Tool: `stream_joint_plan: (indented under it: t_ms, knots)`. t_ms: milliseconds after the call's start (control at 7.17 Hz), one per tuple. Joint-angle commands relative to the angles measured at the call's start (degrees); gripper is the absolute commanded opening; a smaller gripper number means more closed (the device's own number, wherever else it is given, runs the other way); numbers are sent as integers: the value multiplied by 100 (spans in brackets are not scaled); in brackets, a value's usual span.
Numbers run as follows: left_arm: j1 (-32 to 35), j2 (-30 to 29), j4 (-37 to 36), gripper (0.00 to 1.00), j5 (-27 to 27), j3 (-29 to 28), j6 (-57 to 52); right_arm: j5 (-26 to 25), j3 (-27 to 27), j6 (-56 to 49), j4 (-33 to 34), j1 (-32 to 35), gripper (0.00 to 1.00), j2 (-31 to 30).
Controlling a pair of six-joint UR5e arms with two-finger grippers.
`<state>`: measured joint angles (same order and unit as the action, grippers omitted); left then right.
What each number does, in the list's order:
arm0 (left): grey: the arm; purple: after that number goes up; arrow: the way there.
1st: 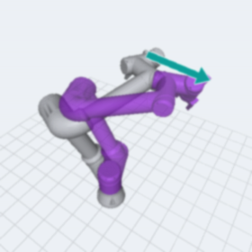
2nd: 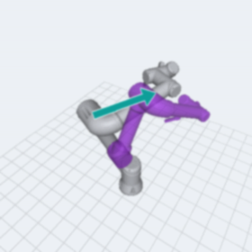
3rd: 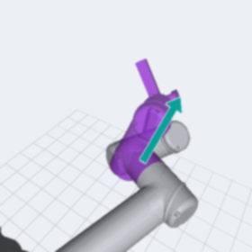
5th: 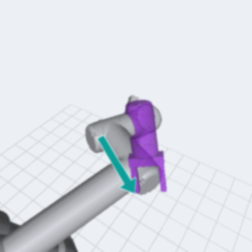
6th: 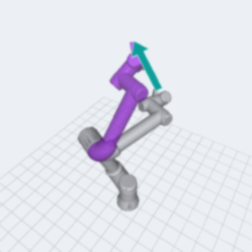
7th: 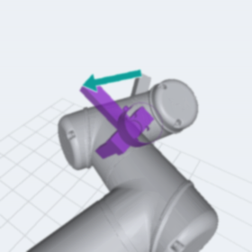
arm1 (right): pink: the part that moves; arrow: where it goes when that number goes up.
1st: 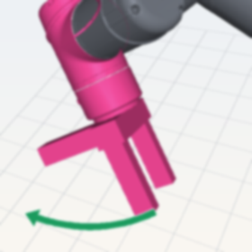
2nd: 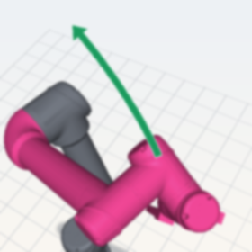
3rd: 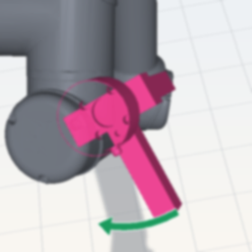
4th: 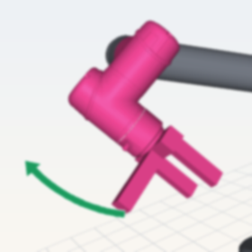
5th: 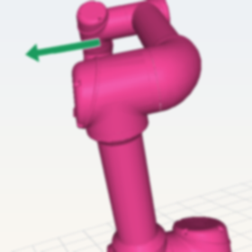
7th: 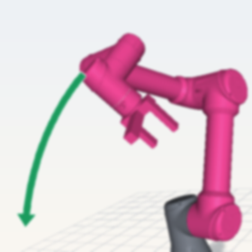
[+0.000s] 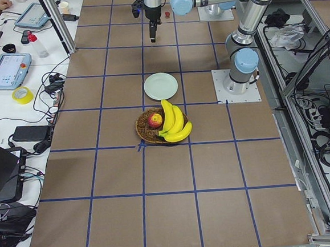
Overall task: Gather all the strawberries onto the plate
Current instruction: 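Carry the strawberry toward the plate and release it on the table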
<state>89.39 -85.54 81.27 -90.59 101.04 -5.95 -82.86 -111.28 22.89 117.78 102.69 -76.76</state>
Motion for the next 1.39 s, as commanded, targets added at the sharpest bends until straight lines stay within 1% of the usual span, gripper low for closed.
stream_joint_plan:
  t_ms: [0, 139, 279, 418, 558, 697, 837, 976, 1115, 1255]
  knots:
    - [-245, 2, 2, 100, 6, -5, 84, 637, 745, 968, 219, 811, 40, 616]
    - [-595, 2, 37, 100, -3, -5, 42, 796, 1018, 1077, 550, 1119, 40, 949]
    - [-824, 2, 46, 100, 14, -5, -2, 868, 1308, 1260, 901, 1418, 43, 1362]
    - [-870, -7, 38, 100, 58, 3, -3, 764, 1433, 1262, 922, 1542, 54, 1548]
    - [-871, -7, 11, 100, 59, 12, -3, 719, 1399, 1253, 922, 1544, 100, 1533]
    - [-871, -7, 2, 100, 59, 12, 6, 632, 1373, 1201, 835, 1535, 100, 1498]
    - [-871, -7, -6, 100, 67, 12, 67, -13, 1372, 974, 521, 1500, 100, 1297]
    - [-871, -7, -6, 100, 67, 3, 59, -498, 1355, 380, -352, 1186, 100, 860]
    - [-871, -7, -6, 100, 59, 3, 24, -590, 1216, 105, -874, 644, 100, 438]
    - [-871, -7, -15, 100, 59, 3, 41, -1017, 788, -385, -888, 142, 100, -1]
